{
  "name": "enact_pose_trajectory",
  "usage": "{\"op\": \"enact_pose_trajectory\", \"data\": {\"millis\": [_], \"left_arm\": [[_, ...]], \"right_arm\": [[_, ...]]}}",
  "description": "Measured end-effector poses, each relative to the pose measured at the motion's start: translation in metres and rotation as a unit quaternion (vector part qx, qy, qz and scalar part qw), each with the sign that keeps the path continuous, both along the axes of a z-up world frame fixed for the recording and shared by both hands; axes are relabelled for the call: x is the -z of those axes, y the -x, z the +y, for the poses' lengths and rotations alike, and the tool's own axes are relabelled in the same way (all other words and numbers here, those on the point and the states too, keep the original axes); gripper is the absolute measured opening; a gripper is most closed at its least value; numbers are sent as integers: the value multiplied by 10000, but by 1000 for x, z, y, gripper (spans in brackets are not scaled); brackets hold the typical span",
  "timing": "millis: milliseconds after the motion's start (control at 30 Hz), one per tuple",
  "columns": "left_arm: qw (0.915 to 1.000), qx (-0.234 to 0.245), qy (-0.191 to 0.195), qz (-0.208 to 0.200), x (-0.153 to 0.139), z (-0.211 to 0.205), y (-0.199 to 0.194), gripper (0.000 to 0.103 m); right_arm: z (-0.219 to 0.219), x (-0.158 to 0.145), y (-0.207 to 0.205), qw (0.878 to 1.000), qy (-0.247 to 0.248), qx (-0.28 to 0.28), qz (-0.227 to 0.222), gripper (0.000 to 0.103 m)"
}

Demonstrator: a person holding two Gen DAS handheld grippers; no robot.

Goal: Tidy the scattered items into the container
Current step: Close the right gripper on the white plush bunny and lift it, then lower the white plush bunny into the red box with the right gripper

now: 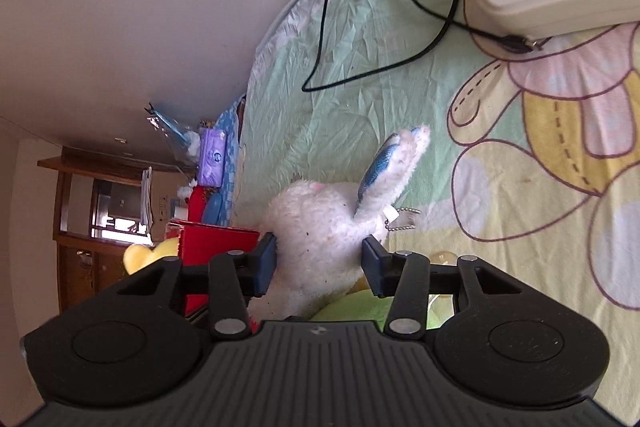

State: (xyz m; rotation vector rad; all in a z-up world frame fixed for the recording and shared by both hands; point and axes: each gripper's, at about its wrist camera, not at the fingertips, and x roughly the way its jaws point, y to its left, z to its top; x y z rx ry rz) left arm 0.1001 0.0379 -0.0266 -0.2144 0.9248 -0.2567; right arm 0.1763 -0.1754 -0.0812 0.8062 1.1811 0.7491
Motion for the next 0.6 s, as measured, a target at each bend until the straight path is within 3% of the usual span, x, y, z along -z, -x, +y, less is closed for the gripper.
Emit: {"op": "enact_pose_trajectory", "data": {"millis": [133, 267, 500, 600], "left_arm": [[9996, 166, -183, -124, -2, -5, 4, 73], [9987, 307, -151, -375, -17, -3, 18, 72], [9946, 444, -332, -883, -51, -2, 51, 52], [9925, 432, -356, -1087, -67, 7, 66, 49]], "right_arm": [[-1, -19, 13, 9989, 218, 168, -373, 47], [-5, -34, 30, 9960, 279, 330, -777, 47], [1, -73, 66, 9870, 403, 453, -1490, 47], [5, -93, 79, 9818, 519, 436, -1772, 47]]}}
